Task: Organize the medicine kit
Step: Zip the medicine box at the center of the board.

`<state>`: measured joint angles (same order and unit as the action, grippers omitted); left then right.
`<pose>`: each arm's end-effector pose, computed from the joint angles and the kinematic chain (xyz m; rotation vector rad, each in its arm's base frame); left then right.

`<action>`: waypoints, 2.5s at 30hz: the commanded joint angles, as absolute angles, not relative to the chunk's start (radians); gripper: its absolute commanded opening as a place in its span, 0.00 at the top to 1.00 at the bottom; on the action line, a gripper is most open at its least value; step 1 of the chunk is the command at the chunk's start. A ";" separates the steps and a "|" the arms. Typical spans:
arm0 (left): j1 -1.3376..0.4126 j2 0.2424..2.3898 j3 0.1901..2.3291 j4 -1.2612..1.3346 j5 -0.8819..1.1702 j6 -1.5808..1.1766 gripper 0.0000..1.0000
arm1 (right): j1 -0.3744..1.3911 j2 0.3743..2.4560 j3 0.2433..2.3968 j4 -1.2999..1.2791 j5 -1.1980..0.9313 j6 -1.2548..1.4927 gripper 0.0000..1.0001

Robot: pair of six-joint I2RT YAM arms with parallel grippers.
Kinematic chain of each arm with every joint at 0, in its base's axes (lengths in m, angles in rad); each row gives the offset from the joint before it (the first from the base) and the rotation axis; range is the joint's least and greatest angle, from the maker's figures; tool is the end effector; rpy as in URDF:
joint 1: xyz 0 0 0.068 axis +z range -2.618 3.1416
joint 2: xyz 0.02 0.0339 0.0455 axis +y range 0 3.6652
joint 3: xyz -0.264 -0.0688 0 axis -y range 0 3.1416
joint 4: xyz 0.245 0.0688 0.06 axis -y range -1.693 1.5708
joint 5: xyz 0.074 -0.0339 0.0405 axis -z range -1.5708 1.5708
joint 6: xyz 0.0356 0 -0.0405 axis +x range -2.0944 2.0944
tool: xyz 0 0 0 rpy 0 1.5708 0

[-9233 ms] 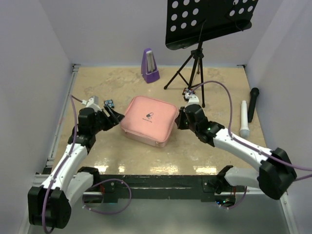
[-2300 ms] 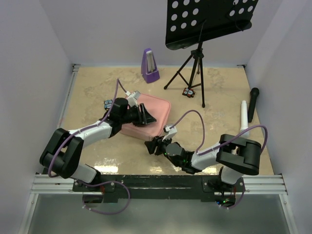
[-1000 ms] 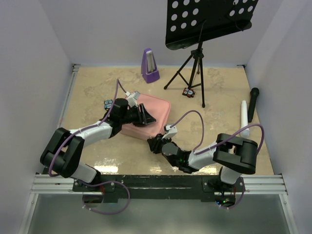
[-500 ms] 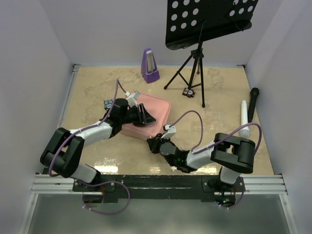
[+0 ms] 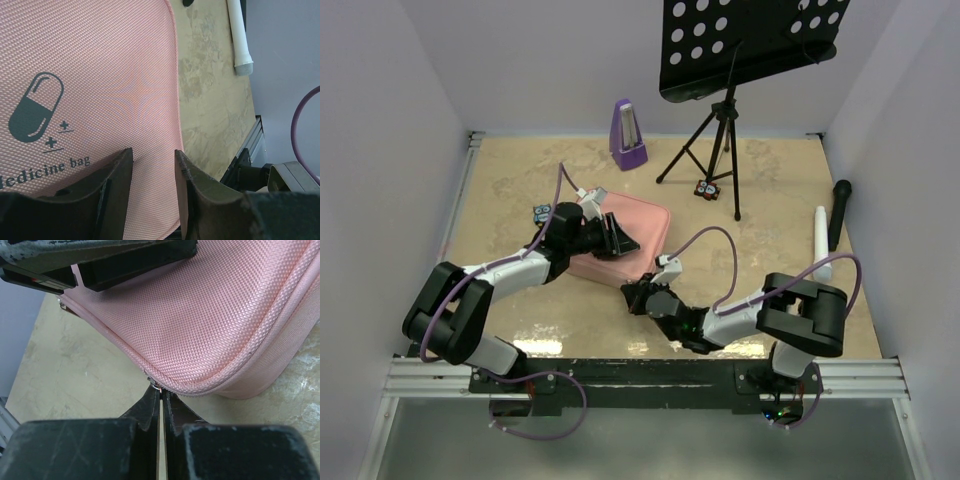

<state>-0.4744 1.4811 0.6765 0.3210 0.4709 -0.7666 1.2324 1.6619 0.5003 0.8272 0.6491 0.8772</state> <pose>0.2622 -0.1528 0.1923 -0.0048 2.2400 -1.2116 0.1176 0.2695 0.1419 0.1101 1.9200 0.8465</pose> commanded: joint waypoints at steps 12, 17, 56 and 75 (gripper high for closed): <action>-0.477 1.483 0.658 0.204 0.405 -0.747 0.57 | 1.223 1.634 0.600 0.422 0.738 0.904 1.00; -0.474 1.453 0.678 0.184 0.393 -0.749 0.56 | 1.223 1.591 0.611 0.367 0.706 0.882 1.00; -0.469 0.819 0.400 -0.137 -0.021 -1.134 0.13 | 1.223 1.509 0.581 0.336 0.624 0.851 1.00; -0.466 1.020 0.500 -0.078 -0.078 -1.066 0.56 | 1.223 1.467 0.555 0.302 0.589 0.831 1.00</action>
<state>-0.4728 1.0012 0.4576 -0.1085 -0.0139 -1.1065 1.2209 1.4967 0.5800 0.3725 0.6052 0.8482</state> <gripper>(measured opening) 0.508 0.015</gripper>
